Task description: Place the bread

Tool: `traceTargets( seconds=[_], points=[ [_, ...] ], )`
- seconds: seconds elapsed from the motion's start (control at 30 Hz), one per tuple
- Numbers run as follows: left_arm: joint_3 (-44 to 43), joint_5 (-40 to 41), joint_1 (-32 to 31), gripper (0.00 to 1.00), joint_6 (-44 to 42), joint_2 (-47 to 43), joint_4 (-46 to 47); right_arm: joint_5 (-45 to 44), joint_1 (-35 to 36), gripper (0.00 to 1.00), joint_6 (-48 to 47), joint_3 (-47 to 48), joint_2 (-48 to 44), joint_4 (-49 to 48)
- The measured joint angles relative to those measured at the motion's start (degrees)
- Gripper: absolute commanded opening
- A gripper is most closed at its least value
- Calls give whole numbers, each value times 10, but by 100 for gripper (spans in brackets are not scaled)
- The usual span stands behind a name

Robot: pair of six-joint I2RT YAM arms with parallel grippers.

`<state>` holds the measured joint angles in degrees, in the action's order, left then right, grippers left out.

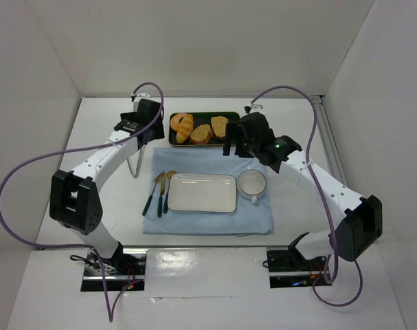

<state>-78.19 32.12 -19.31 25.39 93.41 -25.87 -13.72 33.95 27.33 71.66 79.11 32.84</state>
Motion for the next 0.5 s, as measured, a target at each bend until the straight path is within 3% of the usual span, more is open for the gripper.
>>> traceTargets(
  seconds=[0.5],
  points=[
    [-2, -26, 91, 94, 6, 92, -44, 7, 0, 100, 3, -27, -34, 8]
  ],
)
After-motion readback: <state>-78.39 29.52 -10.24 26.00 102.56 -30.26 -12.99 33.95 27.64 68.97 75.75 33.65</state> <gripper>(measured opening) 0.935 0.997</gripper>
